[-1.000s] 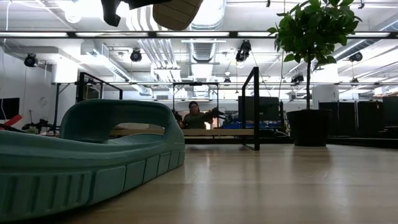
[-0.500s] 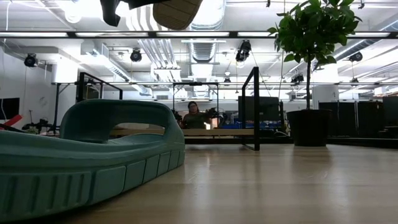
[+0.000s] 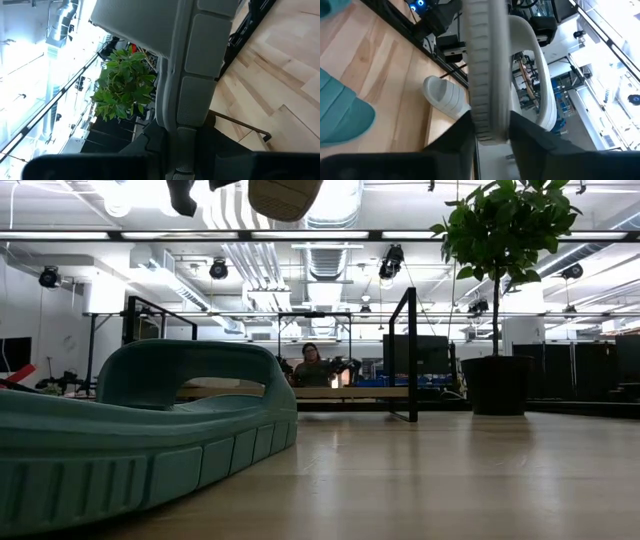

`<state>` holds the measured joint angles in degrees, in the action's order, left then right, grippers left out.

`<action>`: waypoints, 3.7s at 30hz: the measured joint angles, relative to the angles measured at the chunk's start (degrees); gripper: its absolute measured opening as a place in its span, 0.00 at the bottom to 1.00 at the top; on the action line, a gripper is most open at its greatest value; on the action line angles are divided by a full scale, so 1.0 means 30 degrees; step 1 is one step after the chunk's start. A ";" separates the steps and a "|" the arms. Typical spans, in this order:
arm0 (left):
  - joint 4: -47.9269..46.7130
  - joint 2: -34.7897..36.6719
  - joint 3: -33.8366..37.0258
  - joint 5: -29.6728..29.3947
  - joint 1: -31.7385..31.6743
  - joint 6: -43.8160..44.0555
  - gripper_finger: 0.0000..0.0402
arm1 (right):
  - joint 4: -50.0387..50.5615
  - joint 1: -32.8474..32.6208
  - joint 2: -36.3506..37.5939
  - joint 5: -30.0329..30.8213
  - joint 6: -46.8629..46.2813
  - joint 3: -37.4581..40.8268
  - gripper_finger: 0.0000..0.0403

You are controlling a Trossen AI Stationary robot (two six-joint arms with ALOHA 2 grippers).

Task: Pick and place slides into the shelf
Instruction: Put the left grey slide on the shelf

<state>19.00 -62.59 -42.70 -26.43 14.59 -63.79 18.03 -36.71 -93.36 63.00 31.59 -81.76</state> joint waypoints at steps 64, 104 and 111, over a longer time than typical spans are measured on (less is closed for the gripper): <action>0.0203 -0.2163 -0.1481 -0.7862 0.4169 0.0753 0.67 | 0.1412 0.3308 -0.0073 0.0743 0.1435 0.0656 0.05; -0.0022 -0.8025 -0.7024 -1.3324 0.3940 -0.1802 0.58 | 0.1390 0.5799 -0.0168 0.0867 0.2145 0.1867 0.05; -0.1564 -0.8119 -0.7205 -1.3333 0.3471 -0.0126 0.56 | 0.1397 0.5785 -0.0168 0.0852 0.2273 0.1960 0.05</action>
<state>14.31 -86.94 -64.31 -66.43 25.00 -64.17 22.22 -19.35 -93.86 65.56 38.41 -75.88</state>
